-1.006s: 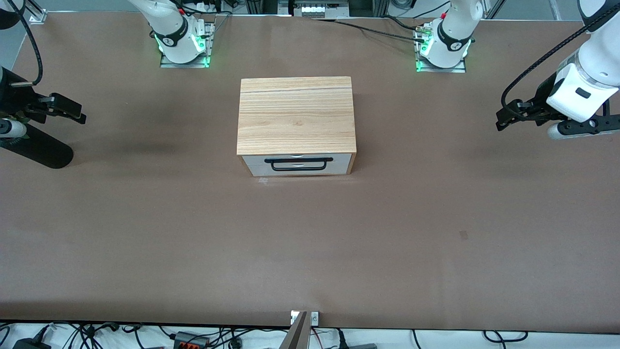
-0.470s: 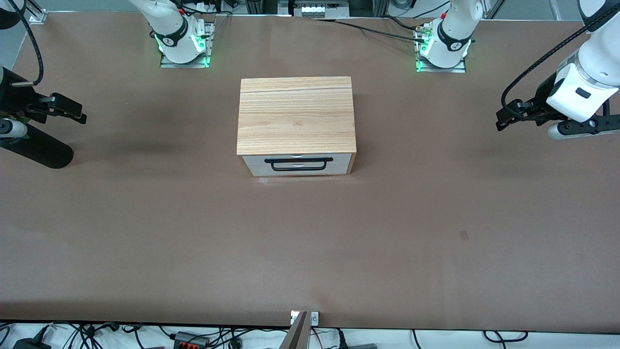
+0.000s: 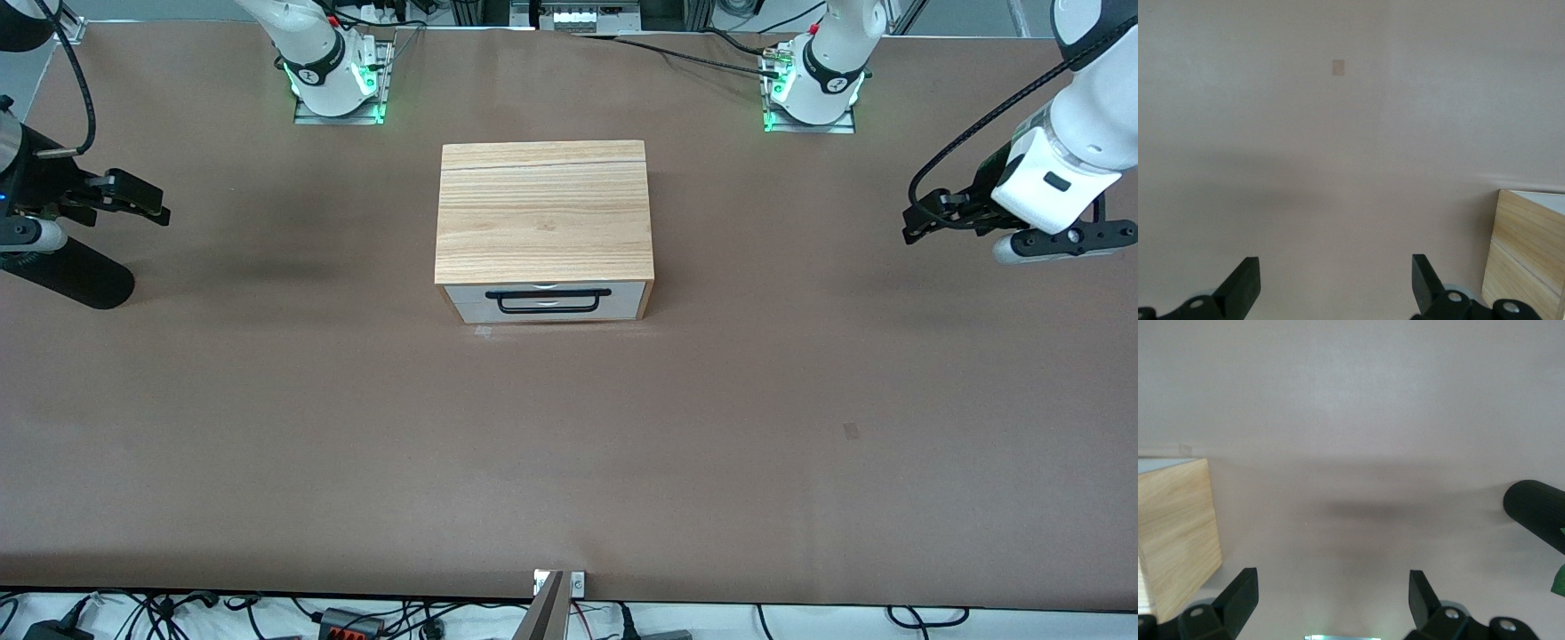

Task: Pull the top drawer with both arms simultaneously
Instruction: 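Move both grippers toward the black drawer handle from either end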

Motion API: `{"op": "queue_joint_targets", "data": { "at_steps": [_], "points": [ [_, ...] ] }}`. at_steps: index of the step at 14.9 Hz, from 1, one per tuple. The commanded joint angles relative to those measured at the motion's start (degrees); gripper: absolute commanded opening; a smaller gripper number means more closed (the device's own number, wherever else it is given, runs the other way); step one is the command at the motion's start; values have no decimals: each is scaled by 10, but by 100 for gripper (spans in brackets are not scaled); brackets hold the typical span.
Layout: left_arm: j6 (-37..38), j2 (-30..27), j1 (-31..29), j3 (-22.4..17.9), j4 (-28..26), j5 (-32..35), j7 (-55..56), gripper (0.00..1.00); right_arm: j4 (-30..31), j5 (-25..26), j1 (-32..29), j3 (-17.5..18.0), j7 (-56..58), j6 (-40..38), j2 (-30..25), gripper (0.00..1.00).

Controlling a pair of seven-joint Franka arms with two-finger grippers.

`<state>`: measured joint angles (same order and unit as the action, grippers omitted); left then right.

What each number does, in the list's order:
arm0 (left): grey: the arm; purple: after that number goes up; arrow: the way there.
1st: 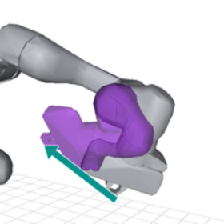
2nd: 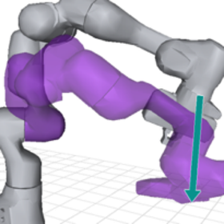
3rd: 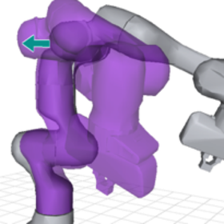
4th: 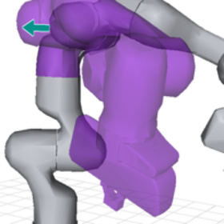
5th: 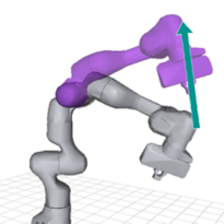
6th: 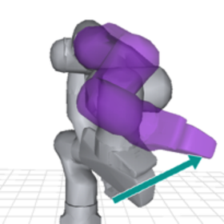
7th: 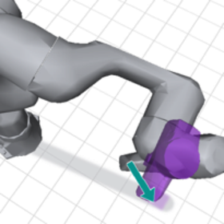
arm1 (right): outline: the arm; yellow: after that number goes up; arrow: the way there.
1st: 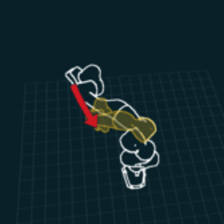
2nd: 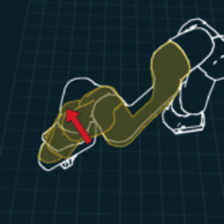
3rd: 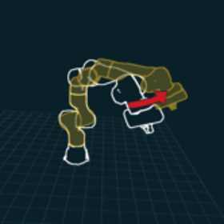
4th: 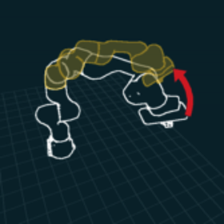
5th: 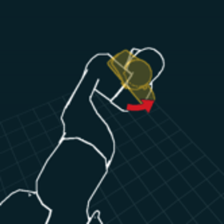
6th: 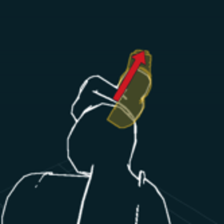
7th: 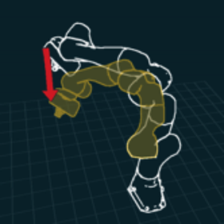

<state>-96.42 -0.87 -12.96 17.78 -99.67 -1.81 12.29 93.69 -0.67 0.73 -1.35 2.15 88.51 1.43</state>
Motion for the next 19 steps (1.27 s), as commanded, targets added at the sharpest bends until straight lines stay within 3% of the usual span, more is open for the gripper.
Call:
{"op": "queue_joint_targets", "data": {
  "at_steps": [1,3,10,14,16,19],
  "points": [
    [13,36,7,5,41,6,5,100,-16,-6,9,-1,-8,-30,14,100],
    [9,52,11,8,42,1,5,100,-16,-7,10,-1,-5,-31,21,100],
    [-14,193,23,10,118,-153,1,100,-17,-27,31,-1,1,-29,62,100],
    [-85,247,57,12,123,-207,-4,100,-7,-174,44,-1,4,-22,134,100],
    [-104,260,79,12,123,-230,-9,100,-7,-299,66,-1,33,16,184,100],
    [-141,306,81,12,123,-335,-121,100,-6,-427,91,-1,129,88,247,100]
  ]
}}
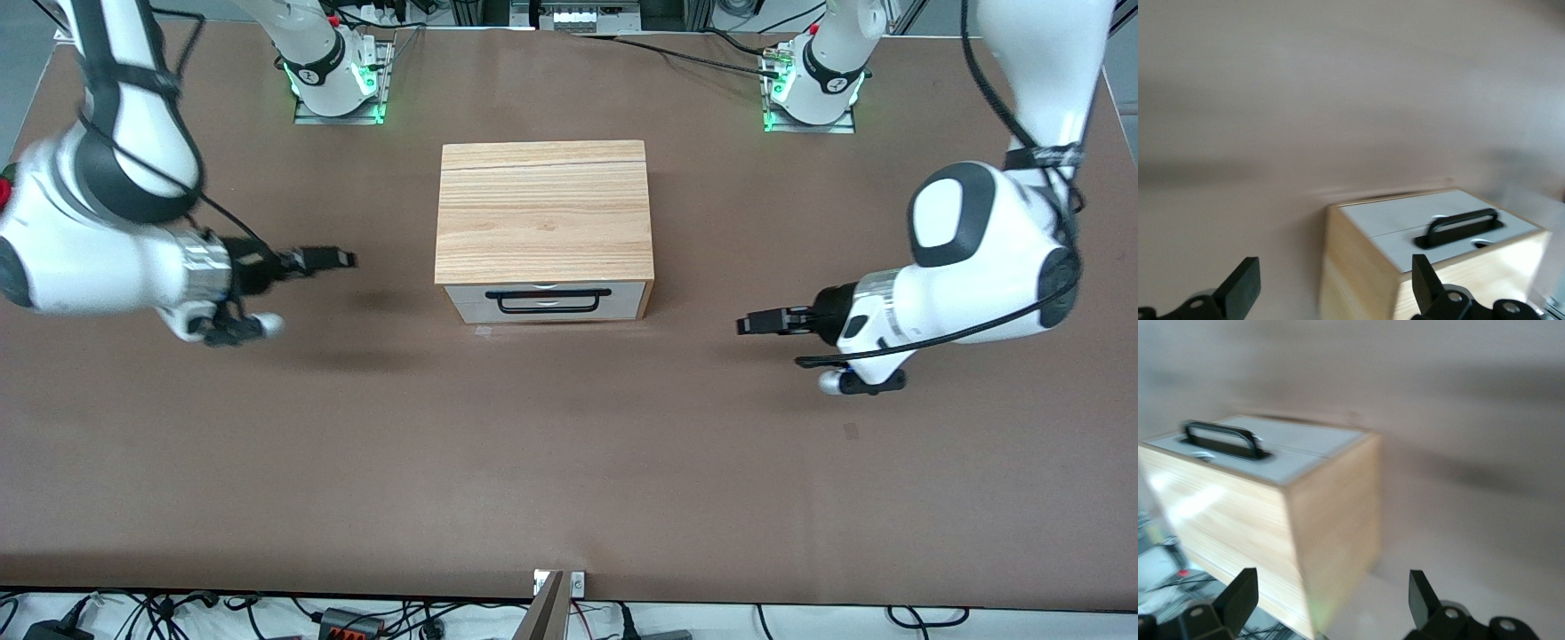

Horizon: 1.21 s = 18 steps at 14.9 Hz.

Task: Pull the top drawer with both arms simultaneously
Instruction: 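Move both grippers toward the black drawer handle from either end, then close both grippers on the ends of the black drawer handle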

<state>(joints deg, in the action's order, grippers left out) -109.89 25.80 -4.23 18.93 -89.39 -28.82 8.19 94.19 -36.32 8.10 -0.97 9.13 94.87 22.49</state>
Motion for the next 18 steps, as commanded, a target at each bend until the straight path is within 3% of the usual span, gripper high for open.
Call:
{"op": "queue_joint_targets", "data": {
  "at_steps": [1,5,8,10,12,15,16,18],
  "points": [
    [-6,59,-11,0,20,-117,-126,100,-7,-114,24,-4,85,34,47,100],
    [-8,137,-3,0,19,-311,-291,100,-2,-248,39,-1,262,51,94,100],
    [-9,173,34,-1,18,-406,-395,100,27,-307,60,1,301,93,102,100],
    [-30,176,59,-2,17,-415,-404,100,43,-408,67,3,356,95,123,100],
    [-38,178,86,-2,14,-416,-405,100,65,-468,82,3,402,98,129,100],
    [-52,187,98,-1,11,-418,-426,99,79,-475,94,3,408,99,133,100],
    [-53,193,99,-1,10,-418,-443,94,79,-476,94,3,410,99,136,100],
    [-53,202,99,-1,7,-430,-470,86,79,-476,96,3,411,101,136,78]
  ]
}}
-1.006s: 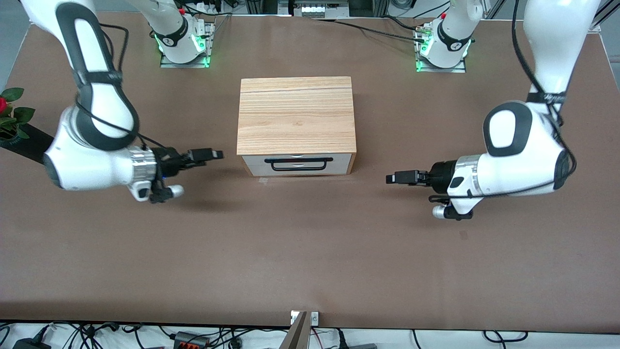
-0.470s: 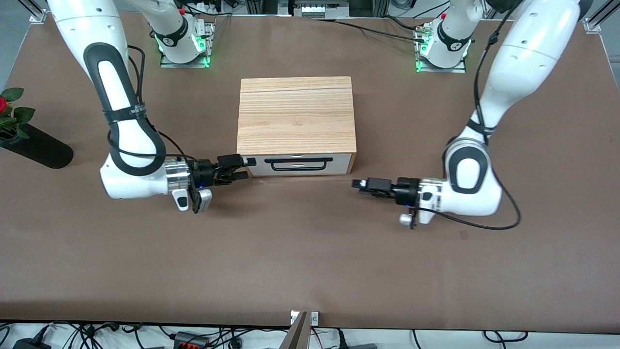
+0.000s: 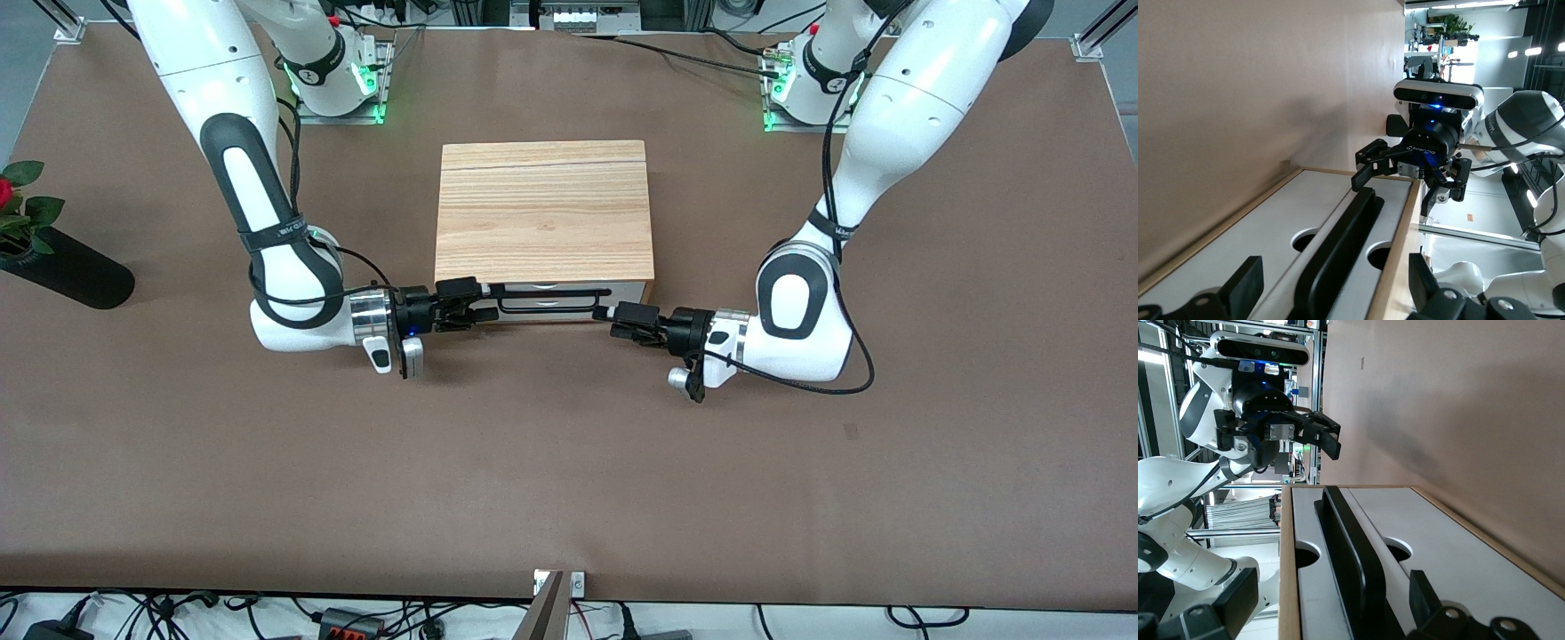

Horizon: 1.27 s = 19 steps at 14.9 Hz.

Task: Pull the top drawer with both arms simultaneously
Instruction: 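Close both grippers on the ends of the black drawer handle, then pull the handle outward with both grippers to slide the drawer open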

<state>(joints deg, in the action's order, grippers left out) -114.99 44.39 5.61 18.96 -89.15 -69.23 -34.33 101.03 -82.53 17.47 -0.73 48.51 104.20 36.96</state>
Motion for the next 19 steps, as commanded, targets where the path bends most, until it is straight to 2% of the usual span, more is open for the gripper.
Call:
{"op": "queue_joint_targets", "data": {
  "at_steps": [1,2,3,6,7,8,9,11,12,14,19],
  "points": [
    [-2,17,1,-2,-3,-40,-61,78,11,-14,0,0,17,7,-5,66],
    [-2,18,2,-2,-12,-65,-77,76,12,-14,0,0,17,7,2,54],
    [-1,18,3,-2,-22,-87,-96,75,12,-14,0,0,17,7,5,47],
    [3,18,6,-1,-52,-150,-156,68,12,-14,-2,0,17,7,5,37],
    [5,18,6,-1,-56,-158,-158,68,12,-13,-6,0,17,5,5,30],
    [6,18,8,-1,-57,-158,-159,63,12,-13,-7,-1,17,3,5,21],
    [6,18,8,-1,-59,-159,-159,57,12,-13,-7,-1,17,6,5,18],
    [7,16,7,0,-70,-177,-159,53,11,-13,-7,-1,17,3,4,6],
    [10,16,6,7,-78,-192,-159,47,11,-13,-7,-1,17,-1,4,1],
    [11,16,5,12,-80,-205,-159,39,11,-13,-7,-1,17,-1,4,0],
    [12,15,5,15,-96,-226,-160,32,9,-13,-7,-1,16,-2,4,0]
  ]
}}
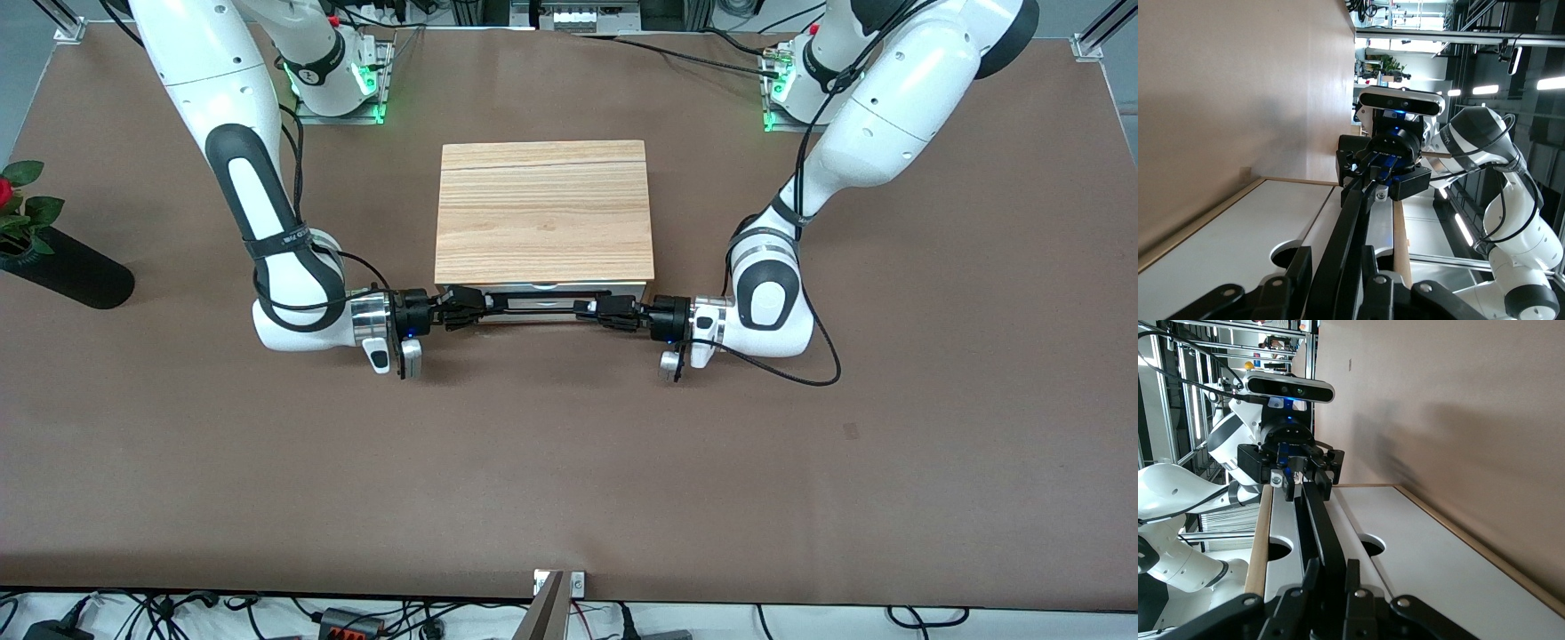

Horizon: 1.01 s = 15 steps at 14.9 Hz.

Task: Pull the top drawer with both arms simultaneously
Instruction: 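Pull the handle outward with both grippers to slide the drawer open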

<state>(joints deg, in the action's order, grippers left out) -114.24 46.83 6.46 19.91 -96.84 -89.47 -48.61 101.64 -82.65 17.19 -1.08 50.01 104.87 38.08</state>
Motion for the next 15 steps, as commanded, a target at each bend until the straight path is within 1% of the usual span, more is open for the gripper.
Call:
{"op": "queue_joint_targets", "data": {
  "at_steps": [1,2,3,4,6,7,9,13,15],
  "points": [
    [4,-9,-3,6,-19,-24,-21,29,2,-12,-5,3,1,-9,-7,0],
    [3,-9,-2,7,-19,-24,-21,28,2,-12,-5,3,1,-10,-7,0],
    [3,-9,-2,7,-19,-24,-21,25,2,-11,-5,3,1,-9,-7,0],
    [3,-9,-1,6,-18,-24,-21,24,2,-11,-4,3,1,-9,-7,0],
    [3,-9,-1,6,-18,-27,-21,18,1,-10,-4,3,0,-9,-7,0],
    [3,-9,0,6,-17,-33,-21,16,0,-10,-5,3,-1,-9,-7,0],
    [-1,-7,0,6,-14,-36,-22,14,0,-10,-4,3,-3,-9,-8,0],
    [-4,1,3,5,-6,-36,-25,14,-4,-9,-9,2,-4,-9,-8,0],
    [-5,11,2,1,10,-34,-36,14,-13,-8,-10,0,-4,-9,-7,0]
  ]
}}
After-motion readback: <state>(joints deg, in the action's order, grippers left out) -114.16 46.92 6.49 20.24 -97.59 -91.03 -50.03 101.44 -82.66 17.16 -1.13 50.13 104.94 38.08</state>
